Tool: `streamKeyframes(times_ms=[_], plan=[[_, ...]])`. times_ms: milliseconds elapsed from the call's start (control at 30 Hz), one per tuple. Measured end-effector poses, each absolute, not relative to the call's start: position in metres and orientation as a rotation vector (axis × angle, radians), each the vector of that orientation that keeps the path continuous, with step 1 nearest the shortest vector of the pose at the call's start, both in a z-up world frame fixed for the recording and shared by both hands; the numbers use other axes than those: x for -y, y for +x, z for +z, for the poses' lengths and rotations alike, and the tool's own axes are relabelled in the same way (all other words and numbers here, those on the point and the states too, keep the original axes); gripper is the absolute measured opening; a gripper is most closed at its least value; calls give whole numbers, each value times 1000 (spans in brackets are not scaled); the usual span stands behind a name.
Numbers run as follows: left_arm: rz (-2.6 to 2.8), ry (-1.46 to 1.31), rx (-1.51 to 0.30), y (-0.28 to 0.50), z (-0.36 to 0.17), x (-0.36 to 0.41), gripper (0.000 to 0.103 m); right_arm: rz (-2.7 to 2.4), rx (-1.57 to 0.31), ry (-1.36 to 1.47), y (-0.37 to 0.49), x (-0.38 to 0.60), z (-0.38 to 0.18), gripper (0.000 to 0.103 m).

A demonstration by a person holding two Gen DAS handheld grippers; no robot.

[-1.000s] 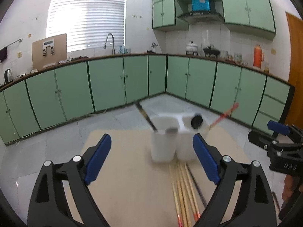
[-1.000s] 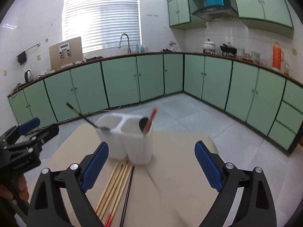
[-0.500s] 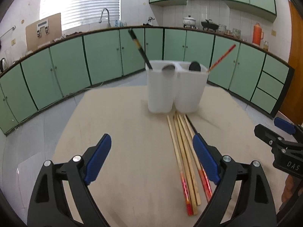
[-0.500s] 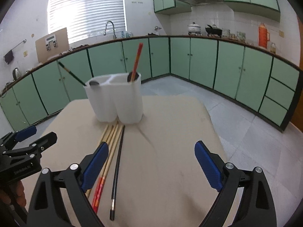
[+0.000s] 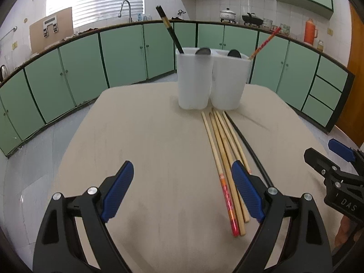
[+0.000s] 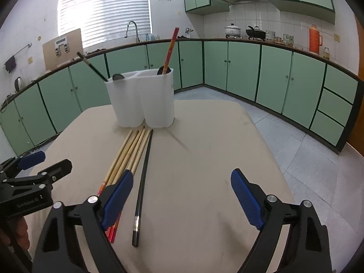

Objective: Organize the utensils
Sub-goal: 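Withdraw both tools back toward the remaining chopsticks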

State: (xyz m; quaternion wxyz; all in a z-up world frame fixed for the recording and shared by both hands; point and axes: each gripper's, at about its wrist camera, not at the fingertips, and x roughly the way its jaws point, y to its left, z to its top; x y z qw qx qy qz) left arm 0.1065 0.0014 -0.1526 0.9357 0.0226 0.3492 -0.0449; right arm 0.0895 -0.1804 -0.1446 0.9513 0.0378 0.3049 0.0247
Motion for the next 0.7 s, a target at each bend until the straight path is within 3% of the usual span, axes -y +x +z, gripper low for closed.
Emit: streamKeyframes(times_ms=[700], plan=[[-110,68,-813,75,-186,5,79,176,-762,30,61,161,-181,36]])
